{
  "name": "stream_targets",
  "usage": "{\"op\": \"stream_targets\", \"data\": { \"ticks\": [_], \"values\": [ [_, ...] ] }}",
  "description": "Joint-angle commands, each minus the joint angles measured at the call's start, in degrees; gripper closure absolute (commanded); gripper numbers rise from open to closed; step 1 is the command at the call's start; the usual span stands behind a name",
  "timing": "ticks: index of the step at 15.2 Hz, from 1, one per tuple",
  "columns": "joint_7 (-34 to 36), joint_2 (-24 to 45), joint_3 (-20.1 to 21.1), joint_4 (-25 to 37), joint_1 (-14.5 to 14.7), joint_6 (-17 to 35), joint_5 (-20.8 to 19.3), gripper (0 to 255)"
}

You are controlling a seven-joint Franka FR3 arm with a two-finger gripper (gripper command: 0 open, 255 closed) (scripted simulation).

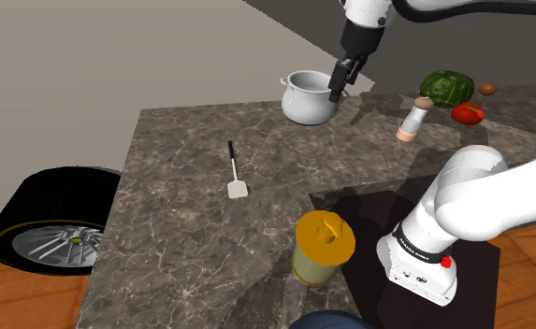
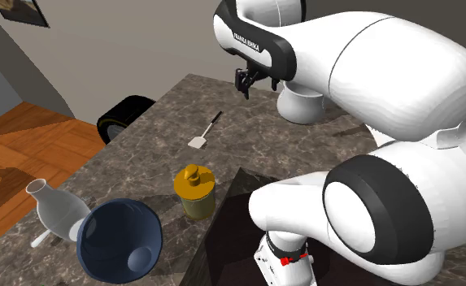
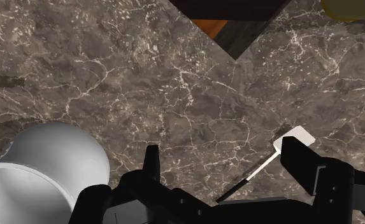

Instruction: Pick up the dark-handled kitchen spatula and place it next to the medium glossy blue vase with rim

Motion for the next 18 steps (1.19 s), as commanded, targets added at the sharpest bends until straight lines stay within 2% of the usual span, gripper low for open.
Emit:
{"op": "stream_targets", "data": {
  "ticks": [1,9,18],
  "values": [
    [0.0,0.0,0.0,0.0,0.0,0.0,0.0,0],
    [15.68,11.23,6.56,-2.73,-1.23,12.81,4.02,0],
    [33.33,29.56,12.99,1.46,-3.49,26.06,4.24,0]
  ]
}}
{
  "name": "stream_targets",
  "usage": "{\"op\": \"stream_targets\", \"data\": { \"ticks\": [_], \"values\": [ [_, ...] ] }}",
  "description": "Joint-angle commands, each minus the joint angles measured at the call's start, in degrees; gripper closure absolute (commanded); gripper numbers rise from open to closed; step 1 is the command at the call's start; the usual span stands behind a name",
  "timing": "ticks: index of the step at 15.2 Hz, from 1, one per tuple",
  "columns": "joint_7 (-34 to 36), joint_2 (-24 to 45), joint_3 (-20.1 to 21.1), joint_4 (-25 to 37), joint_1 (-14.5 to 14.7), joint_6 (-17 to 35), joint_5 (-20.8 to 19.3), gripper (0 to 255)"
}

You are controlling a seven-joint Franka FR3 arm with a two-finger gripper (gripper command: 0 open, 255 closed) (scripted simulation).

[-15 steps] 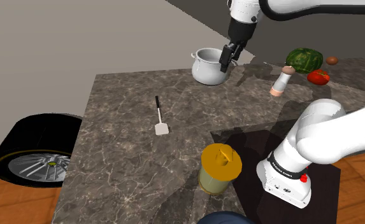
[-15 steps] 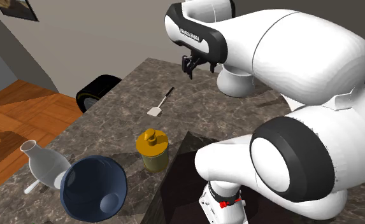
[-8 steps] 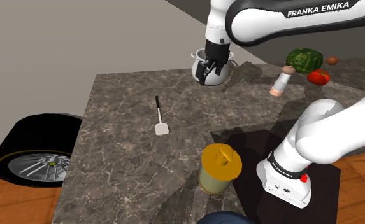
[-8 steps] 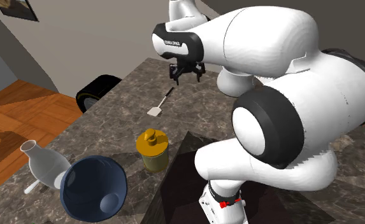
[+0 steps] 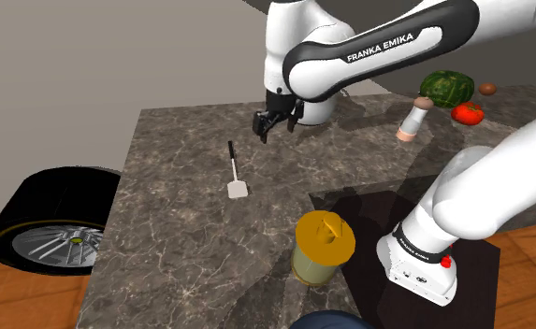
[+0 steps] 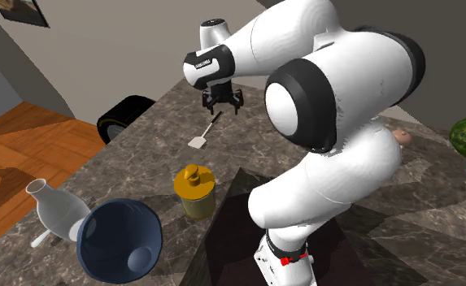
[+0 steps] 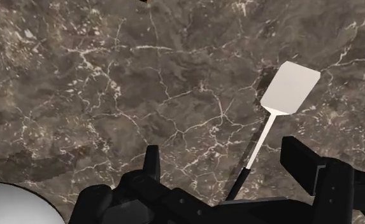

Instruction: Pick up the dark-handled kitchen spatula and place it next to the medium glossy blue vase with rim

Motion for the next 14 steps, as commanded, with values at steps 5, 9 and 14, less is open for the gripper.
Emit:
{"op": "stream_targets", "data": {
  "ticks": [5,9,14],
  "values": [
    [12.47,14.0,2.7,6.42,-1.18,6.84,-2.97,0],
    [20.54,23.51,2.92,12.21,-0.91,9.94,-6.05,0],
    [29.24,35.17,1.39,21.1,0.8,12.24,-9.2,0]
  ]
}}
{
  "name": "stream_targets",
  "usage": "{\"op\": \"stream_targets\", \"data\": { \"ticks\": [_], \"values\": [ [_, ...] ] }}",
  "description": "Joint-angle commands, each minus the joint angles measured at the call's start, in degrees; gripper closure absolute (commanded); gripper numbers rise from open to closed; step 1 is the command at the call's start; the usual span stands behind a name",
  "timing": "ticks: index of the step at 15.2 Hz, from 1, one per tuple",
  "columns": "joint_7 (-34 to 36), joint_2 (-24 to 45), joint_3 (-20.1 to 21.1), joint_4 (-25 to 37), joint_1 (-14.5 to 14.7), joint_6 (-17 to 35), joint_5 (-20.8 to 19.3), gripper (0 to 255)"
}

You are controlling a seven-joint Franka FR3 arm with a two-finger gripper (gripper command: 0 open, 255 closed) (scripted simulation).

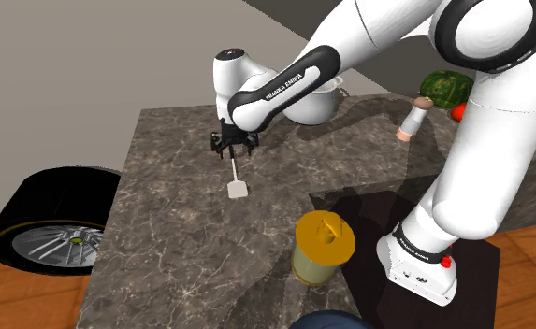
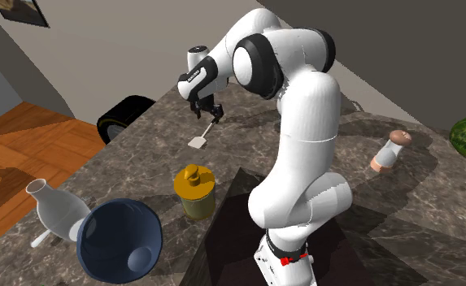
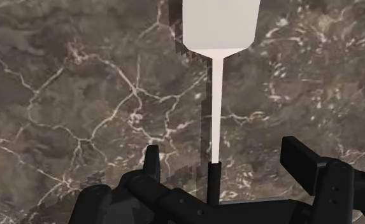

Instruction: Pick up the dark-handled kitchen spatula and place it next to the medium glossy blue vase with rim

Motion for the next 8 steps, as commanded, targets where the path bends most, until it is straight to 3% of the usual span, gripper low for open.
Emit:
{"op": "stream_targets", "data": {
  "ticks": [1,8],
  "values": [
    [1.84,2.95,-0.56,2.19,0.44,0.72,-0.76,0],
    [2.98,6.58,-1.49,1.77,0.95,4.62,-2.49,0]
  ]
}}
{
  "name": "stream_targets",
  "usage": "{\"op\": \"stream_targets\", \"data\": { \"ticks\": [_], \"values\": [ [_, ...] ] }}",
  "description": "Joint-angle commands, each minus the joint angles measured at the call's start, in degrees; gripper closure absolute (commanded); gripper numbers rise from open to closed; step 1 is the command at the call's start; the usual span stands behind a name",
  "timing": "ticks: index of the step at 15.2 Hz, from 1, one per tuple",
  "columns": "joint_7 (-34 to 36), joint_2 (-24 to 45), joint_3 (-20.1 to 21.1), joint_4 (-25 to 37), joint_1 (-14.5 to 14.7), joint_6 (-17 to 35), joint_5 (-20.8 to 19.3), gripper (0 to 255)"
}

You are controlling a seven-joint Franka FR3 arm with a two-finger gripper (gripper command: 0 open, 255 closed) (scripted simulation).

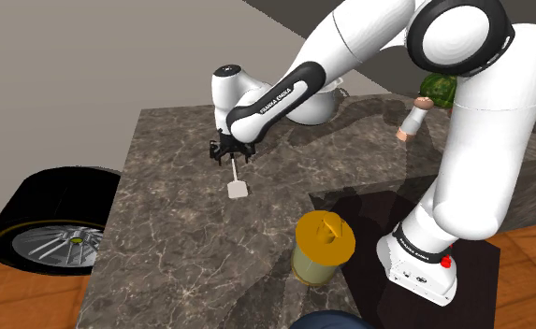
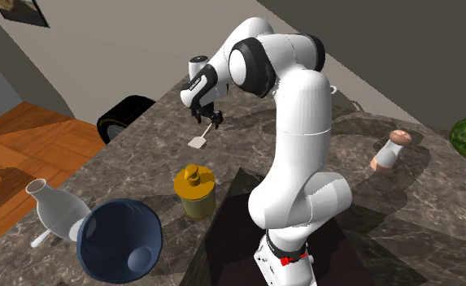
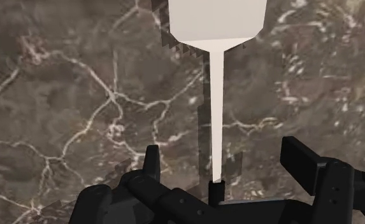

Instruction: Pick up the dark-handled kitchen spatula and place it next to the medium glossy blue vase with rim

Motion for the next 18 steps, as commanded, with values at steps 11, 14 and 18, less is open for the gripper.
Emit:
{"op": "stream_targets", "data": {
  "ticks": [11,14,18],
  "values": [
    [0.2,0.56,-0.14,-0.02,0.1,0.58,-0.27,255],
    [0.2,0.56,-0.14,-0.02,0.1,0.58,-0.27,255],
    [0.2,0.56,-0.15,-0.02,0.1,0.6,-0.27,255]
  ]
}}
